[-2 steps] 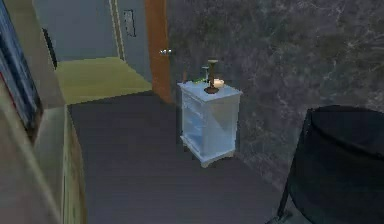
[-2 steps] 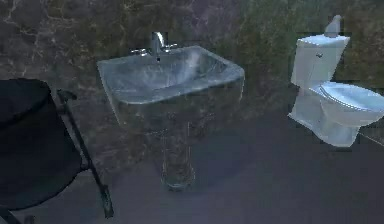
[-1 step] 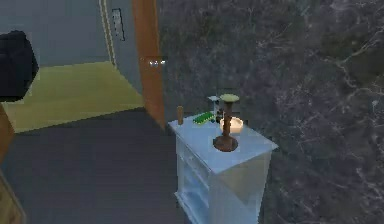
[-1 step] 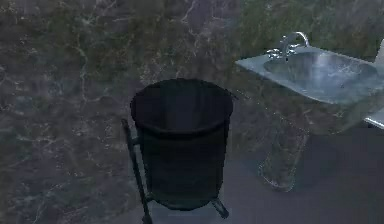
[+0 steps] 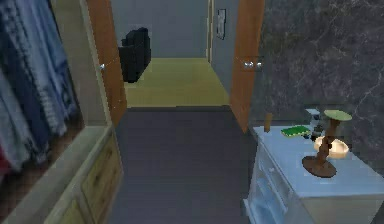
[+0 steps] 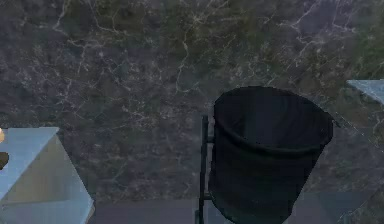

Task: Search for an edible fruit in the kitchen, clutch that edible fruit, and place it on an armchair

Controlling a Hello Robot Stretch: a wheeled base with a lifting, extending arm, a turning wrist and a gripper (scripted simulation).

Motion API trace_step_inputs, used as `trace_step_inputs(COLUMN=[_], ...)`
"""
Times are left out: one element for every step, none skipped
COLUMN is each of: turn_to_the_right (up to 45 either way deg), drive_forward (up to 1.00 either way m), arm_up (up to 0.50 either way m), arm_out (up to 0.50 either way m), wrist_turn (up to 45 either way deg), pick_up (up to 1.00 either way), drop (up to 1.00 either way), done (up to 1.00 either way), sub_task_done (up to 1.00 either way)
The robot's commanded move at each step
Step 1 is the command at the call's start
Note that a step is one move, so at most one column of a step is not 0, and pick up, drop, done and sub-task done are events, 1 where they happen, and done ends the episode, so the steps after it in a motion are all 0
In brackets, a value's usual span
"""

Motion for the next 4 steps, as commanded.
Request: trace_step_inputs(turn_to_the_right=[0.0, -3.0, 0.0, 3.0], drive_forward=[1.00, 0.00, 0.50, 0.00], arm_up=[0.00, 0.00, 0.00, 0.00], arm_out=[0.00, 0.00, 0.00, 0.00], wrist_turn=[0.0, 0.0, 0.0, 0.0], pick_up=[0.00, 0.00, 0.00, 0.00], drop=[0.00, 0.00, 0.00, 0.00], done=[0.00, 0.00, 0.00, 0.00], sub_task_done=[0.00, 0.00, 0.00, 0.00])
